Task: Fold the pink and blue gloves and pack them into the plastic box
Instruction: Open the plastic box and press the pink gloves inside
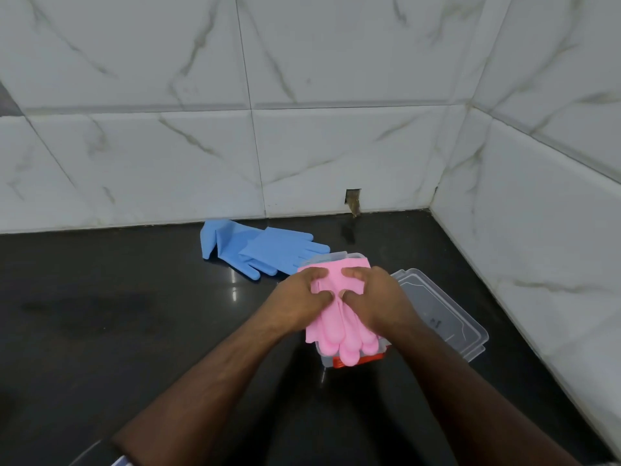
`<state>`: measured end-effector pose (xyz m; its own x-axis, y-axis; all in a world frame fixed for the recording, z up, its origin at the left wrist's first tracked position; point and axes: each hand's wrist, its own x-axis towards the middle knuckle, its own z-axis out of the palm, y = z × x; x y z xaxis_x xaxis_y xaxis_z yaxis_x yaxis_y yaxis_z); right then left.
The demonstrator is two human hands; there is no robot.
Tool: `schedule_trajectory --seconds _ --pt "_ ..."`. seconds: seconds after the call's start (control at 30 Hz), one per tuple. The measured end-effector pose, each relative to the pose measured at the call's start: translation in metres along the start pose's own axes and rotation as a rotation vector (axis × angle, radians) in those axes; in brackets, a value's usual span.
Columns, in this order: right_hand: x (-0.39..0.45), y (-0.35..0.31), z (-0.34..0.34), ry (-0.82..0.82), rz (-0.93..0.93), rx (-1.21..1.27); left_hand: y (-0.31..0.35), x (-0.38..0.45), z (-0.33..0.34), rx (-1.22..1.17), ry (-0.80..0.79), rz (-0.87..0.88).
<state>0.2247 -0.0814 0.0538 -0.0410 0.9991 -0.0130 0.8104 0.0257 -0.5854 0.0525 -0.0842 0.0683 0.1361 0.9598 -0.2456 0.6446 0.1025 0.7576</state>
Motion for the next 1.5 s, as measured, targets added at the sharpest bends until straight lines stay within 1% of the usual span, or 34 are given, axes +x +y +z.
schedule_trajectory --seconds 0.2,0.27,0.33,0.4,0.5,0.6,0.67,0.77,0.83,0.87,0.93,1.03,1.1,1.17,1.23,1.3,1.37,1.43,1.5 --pt "0.015 0.005 0.0 -0.039 0.007 -0.133 0.012 0.02 0.008 0.179 -0.07 -0.003" --pt "0.018 0.004 0.002 -0.063 -0.005 -0.172 0.017 0.022 0.01 0.208 -0.077 0.04" --pt "0.019 0.003 0.003 -0.091 -0.017 -0.206 0.022 0.023 0.012 0.273 -0.079 0.119" --pt "0.02 0.0 0.005 -0.104 0.016 -0.197 0.025 0.025 0.015 0.404 -0.067 0.178" --pt "0.022 -0.003 0.011 -0.087 0.092 -0.192 0.023 0.028 0.02 0.609 -0.027 0.169" --pt "0.025 -0.007 0.018 -0.104 0.052 -0.293 0.015 0.028 0.022 0.785 0.014 0.153" --pt "0.026 -0.007 0.025 -0.132 0.05 -0.291 0.01 0.029 0.024 0.857 0.029 0.171" --pt "0.025 0.001 0.042 -0.081 -0.018 -0.293 0.005 0.032 0.028 0.944 0.052 0.187" --pt "0.024 0.005 0.049 -0.086 -0.033 -0.283 0.002 0.034 0.031 0.991 0.056 0.177" --pt "0.024 0.006 0.051 -0.116 -0.037 -0.297 0.001 0.035 0.032 1.017 0.056 0.177" --pt "0.027 0.006 0.053 -0.241 -0.082 -0.402 -0.002 0.036 0.034 1.065 0.055 0.186" --pt "0.029 -0.004 0.047 -0.359 -0.176 -0.633 -0.004 0.036 0.035 1.107 0.028 0.186" --pt "0.028 -0.011 0.037 -0.366 -0.183 -0.634 -0.004 0.036 0.031 1.099 -0.008 0.156" --pt "0.028 -0.013 0.023 -0.293 -0.174 -0.505 -0.001 0.033 0.022 1.043 -0.075 0.115" --pt "0.029 -0.015 0.007 -0.228 -0.168 -0.438 0.004 0.03 0.009 0.953 -0.156 0.061" --pt "0.031 -0.013 -0.007 -0.121 -0.22 -0.525 0.008 0.028 -0.005 0.91 -0.166 0.037" --pt "0.034 -0.006 -0.013 -0.051 -0.283 -0.618 0.011 0.029 -0.018 0.906 -0.086 0.061" --pt "0.037 0.002 -0.012 -0.128 -0.319 -0.661 0.011 0.031 -0.025 0.901 -0.043 0.1" --pt "0.04 0.009 -0.009 -0.264 -0.342 -0.701 0.011 0.033 -0.024 0.918 -0.1 0.133"
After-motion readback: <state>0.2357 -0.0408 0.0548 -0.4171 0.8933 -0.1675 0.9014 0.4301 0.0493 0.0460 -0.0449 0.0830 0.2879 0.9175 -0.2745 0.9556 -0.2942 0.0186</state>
